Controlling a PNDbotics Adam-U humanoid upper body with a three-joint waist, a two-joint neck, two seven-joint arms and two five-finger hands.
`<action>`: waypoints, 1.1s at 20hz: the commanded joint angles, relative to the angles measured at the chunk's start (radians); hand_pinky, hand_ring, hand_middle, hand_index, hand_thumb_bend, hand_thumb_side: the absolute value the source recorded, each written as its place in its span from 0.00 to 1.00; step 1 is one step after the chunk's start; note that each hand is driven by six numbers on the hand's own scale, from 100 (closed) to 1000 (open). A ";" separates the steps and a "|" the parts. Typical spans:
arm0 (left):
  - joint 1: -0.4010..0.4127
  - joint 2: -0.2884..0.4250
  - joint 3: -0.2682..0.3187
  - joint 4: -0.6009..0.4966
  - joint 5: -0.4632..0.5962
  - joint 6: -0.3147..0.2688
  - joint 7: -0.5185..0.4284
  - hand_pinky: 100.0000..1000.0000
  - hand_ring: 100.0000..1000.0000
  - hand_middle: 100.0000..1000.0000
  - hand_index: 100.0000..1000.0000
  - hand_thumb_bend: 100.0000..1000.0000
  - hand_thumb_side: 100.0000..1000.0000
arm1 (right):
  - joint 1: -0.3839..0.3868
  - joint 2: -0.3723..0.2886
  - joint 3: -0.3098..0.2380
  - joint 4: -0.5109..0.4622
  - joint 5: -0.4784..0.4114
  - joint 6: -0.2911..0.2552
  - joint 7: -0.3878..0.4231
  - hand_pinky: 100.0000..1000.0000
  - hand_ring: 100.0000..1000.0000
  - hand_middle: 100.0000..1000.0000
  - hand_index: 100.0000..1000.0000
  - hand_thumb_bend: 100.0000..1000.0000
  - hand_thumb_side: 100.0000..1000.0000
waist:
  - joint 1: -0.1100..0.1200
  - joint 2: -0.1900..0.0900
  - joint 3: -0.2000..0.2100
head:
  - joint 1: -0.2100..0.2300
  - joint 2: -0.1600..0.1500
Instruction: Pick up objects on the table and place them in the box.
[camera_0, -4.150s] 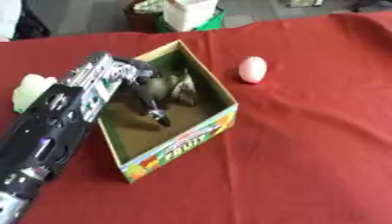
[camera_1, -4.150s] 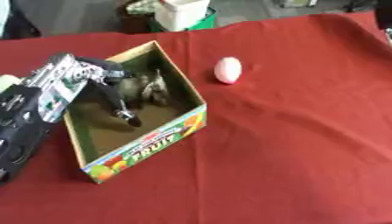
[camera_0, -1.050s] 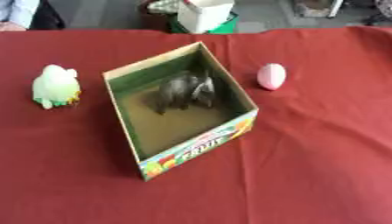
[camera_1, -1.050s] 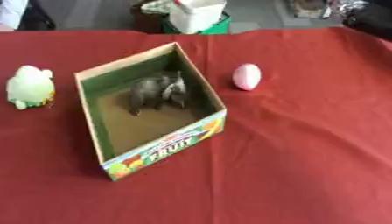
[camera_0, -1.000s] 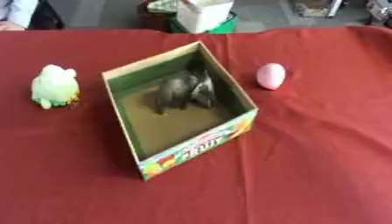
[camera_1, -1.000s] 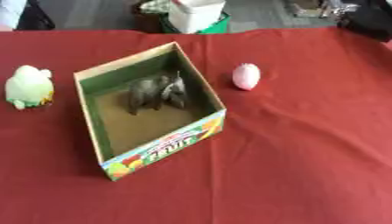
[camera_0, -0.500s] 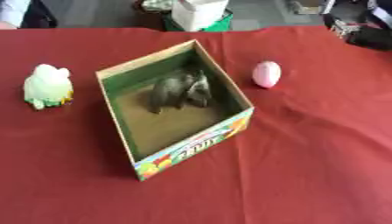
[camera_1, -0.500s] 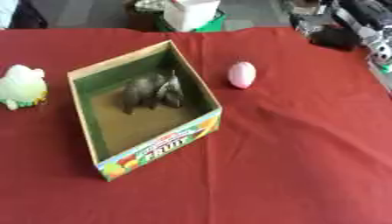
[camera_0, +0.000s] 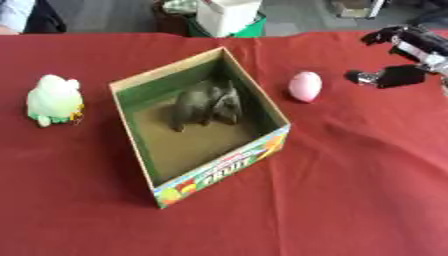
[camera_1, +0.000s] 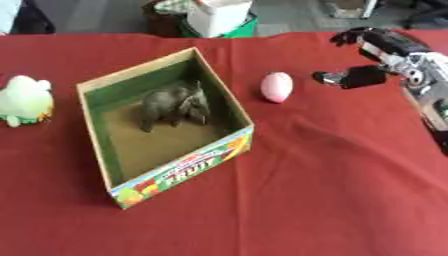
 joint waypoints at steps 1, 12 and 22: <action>-0.019 0.027 0.001 -0.016 0.003 0.004 -0.004 0.63 0.64 0.70 0.81 0.38 0.84 | -0.035 -0.014 0.000 0.014 -0.002 -0.009 0.074 0.73 0.91 0.78 0.94 0.48 0.60 | -0.002 -0.017 0.002 | 0.000 -0.009; -0.025 0.024 -0.007 -0.016 0.002 0.008 -0.015 0.63 0.64 0.70 0.81 0.38 0.84 | -0.108 0.041 0.011 0.076 0.013 0.000 0.203 0.73 0.91 0.84 0.99 0.49 0.48 | -0.006 -0.011 0.013 | -0.010 -0.010; -0.032 0.019 -0.008 -0.016 0.007 0.006 -0.015 0.63 0.64 0.70 0.81 0.38 0.84 | -0.135 0.082 0.023 0.096 0.018 0.003 0.210 0.71 0.89 0.82 0.97 0.50 0.51 | -0.008 0.000 0.022 | -0.018 -0.011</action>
